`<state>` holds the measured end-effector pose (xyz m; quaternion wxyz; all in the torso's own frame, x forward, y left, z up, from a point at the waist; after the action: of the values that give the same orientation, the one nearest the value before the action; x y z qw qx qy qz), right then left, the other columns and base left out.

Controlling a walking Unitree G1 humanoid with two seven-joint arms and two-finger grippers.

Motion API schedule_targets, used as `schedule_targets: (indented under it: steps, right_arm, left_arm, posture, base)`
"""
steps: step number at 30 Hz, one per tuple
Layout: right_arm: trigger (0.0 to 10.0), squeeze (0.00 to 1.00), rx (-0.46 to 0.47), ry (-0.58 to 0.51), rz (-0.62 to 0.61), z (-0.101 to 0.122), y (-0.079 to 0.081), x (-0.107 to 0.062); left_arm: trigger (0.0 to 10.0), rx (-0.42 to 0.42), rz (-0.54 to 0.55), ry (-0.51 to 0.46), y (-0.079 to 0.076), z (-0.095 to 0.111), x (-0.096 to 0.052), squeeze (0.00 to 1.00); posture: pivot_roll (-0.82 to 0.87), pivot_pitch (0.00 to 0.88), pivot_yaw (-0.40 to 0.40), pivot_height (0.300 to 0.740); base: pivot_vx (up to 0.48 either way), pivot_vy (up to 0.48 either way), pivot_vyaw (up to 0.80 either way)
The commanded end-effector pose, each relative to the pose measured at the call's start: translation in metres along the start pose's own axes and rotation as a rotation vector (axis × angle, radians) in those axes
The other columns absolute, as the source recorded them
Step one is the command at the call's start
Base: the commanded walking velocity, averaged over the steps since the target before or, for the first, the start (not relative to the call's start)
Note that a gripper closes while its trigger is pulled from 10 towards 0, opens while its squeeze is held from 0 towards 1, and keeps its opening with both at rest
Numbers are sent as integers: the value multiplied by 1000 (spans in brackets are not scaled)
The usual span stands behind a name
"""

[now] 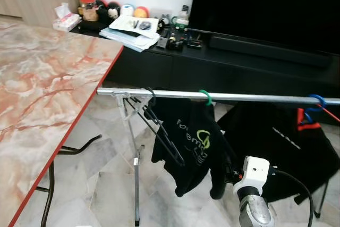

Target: Hang hanger

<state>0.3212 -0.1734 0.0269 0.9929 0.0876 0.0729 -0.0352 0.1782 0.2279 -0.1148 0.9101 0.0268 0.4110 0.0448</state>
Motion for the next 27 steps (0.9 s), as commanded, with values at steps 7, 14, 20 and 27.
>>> schedule_targets:
  steps: [7,14,20,27]
  right_arm:
    - [10000,0,13,-123,-28,31,-7,4]
    - [10000,0,0,-172,73,57,7,10]
    - [10000,0,-98,-85,197,53,17,16]
    - [10000,0,-233,97,241,31,18,28]
  left_arm:
    - [10000,-3,-13,53,-6,-16,-4,0]
    - [10000,-8,-16,60,-11,-17,-3,0]
    - [10000,-12,-18,62,-12,-17,-3,0]
    - [10000,-8,-29,76,-12,-20,-4,0]
  posture:
    - [97,109,-102,740]
    - [93,107,-104,740]
    - [92,105,-106,740]
    - [100,102,-101,740]
  base:
    - [0,0,0]
    - [0,0,0]
    - [0,0,0]
    - [0,0,0]
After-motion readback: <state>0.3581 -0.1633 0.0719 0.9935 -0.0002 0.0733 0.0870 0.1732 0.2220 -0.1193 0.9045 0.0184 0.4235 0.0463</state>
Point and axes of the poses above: a point about 5 cm out from each wrist's last joint towards the gripper, its own x axis pointing out of the wrist towards the gripper, its own z axis along the axis of the wrist's last joint, y = z × x, the point moved 4 cm from there along x, pointing out of the wrist towards the gripper, and after that the axes turned 3 degrees about x, right-handed, at the moved point
